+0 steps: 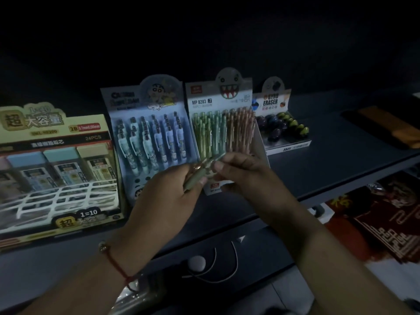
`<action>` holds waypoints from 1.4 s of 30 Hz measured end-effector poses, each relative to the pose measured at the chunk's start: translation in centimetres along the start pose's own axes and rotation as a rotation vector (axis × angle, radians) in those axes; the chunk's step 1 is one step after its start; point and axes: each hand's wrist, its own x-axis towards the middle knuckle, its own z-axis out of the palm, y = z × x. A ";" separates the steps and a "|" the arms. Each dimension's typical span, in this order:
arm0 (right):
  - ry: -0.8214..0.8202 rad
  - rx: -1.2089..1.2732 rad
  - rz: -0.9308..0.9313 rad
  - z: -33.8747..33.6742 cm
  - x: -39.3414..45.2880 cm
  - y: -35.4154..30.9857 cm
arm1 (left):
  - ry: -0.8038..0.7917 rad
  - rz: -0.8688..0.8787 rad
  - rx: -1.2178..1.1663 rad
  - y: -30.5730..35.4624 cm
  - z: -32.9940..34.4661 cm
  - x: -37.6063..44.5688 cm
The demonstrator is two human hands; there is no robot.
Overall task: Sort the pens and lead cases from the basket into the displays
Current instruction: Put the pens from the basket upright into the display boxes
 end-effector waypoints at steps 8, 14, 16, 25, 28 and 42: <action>0.261 0.382 0.141 -2.9 0.9 -0.4 | -0.018 -0.036 0.071 -0.6 0.2 -0.5; 0.366 0.419 0.136 -5.0 1.4 0.1 | -0.078 -0.005 0.126 -0.8 0.6 -0.6; 0.397 0.442 0.154 -5.3 1.6 0.2 | -0.098 0.044 0.164 -0.5 0.9 -0.8; 0.332 0.432 0.138 -5.0 2.5 0.6 | -0.107 0.134 0.219 0.5 1.9 -1.4; 0.372 0.291 -0.006 -5.2 2.3 0.4 | -0.104 0.138 0.232 0.3 1.7 -1.4; 0.524 -0.216 -0.363 -3.6 3.6 0.7 | -0.098 0.205 0.374 0.5 1.5 -1.0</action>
